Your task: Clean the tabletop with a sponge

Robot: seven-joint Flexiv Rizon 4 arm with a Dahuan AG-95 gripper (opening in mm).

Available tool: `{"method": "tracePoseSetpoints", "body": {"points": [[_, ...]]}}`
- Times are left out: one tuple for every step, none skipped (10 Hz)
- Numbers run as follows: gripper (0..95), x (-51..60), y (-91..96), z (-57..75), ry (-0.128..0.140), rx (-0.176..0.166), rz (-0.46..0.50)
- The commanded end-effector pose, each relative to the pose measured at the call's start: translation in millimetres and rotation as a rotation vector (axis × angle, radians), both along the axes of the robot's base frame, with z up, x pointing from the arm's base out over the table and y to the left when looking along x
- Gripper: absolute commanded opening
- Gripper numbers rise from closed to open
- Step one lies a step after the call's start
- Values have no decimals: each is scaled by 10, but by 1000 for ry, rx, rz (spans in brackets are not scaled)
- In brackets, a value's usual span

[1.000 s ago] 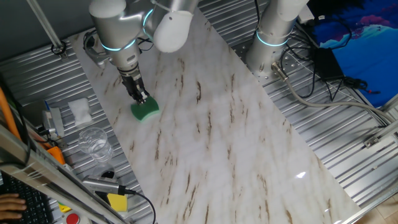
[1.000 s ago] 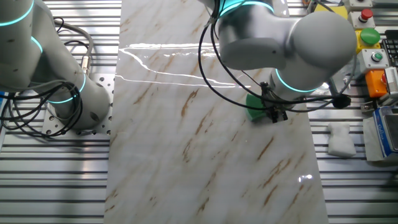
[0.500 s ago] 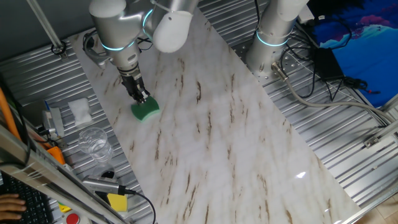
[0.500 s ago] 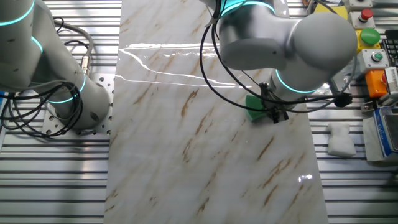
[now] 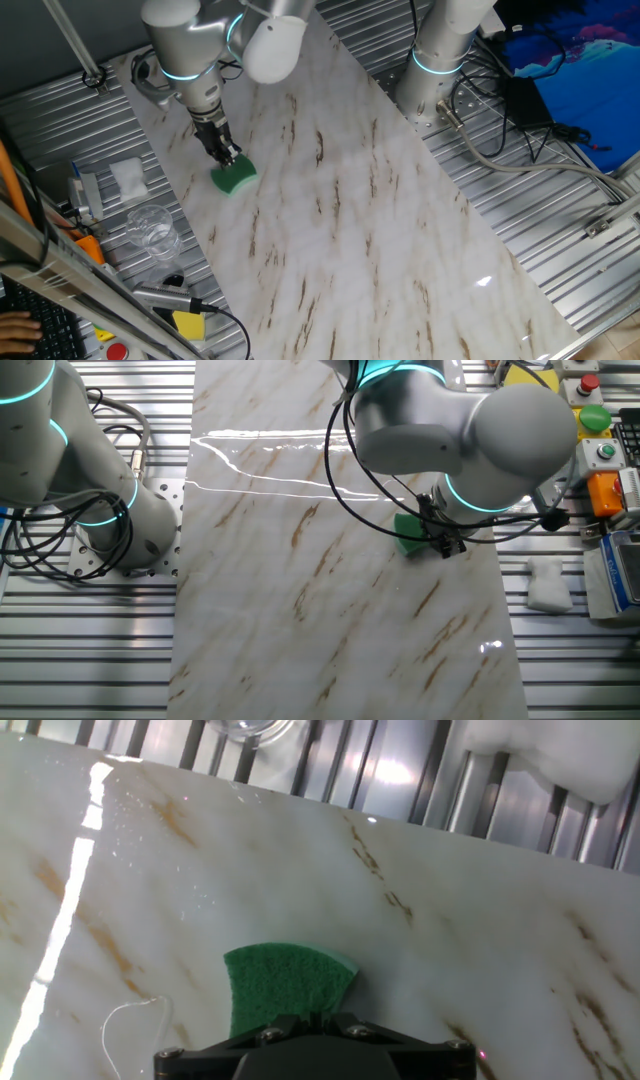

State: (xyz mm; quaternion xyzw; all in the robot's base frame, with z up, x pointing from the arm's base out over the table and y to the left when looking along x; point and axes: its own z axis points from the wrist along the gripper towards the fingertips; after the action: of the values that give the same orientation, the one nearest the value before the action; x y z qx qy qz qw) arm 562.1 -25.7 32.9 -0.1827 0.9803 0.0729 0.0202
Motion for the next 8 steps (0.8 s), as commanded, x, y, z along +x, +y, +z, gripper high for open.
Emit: {"method": "tracePoseSetpoints", "body": {"points": [[0,-2,2,4,-1,-3,26],[0,-2,2,4,-1,-4,35],[0,-2,2,4,-2,-5,41],[0,-2,2,4,-2,-9,49],[0,-2,2,4,-3,-8,59],[0,-2,2,4,-3,-4,66],[0,-2,2,4,-4,-2,77],[0,-2,2,4,-3,3,85]]}}
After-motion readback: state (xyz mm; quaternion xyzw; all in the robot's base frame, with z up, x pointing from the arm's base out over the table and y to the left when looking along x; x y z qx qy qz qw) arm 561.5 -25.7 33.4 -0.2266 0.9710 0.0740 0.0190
